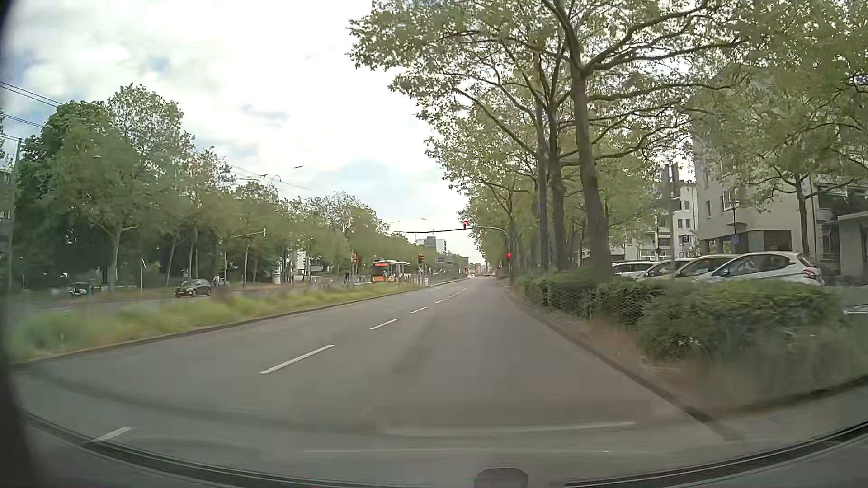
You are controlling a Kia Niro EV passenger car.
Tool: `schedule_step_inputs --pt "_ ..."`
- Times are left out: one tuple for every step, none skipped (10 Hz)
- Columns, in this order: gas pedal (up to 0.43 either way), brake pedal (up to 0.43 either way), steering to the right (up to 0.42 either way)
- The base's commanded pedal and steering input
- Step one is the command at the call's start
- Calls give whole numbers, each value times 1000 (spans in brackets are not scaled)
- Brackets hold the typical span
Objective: Follow the waypoints while adhering to traffic rules and regulations
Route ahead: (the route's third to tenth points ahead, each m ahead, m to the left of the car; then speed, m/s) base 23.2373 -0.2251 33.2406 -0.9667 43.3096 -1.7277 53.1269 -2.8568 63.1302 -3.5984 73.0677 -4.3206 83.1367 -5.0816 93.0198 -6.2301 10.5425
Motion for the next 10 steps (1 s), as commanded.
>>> schedule_step_inputs --pt "0 43 14" --pt "0 91 10" --pt "0 146 8" --pt "0 171 9" --pt "0 189 9" --pt "0 207 9" --pt "0 207 9" --pt "0 213 9" --pt "0 213 9" --pt "0 213 9"
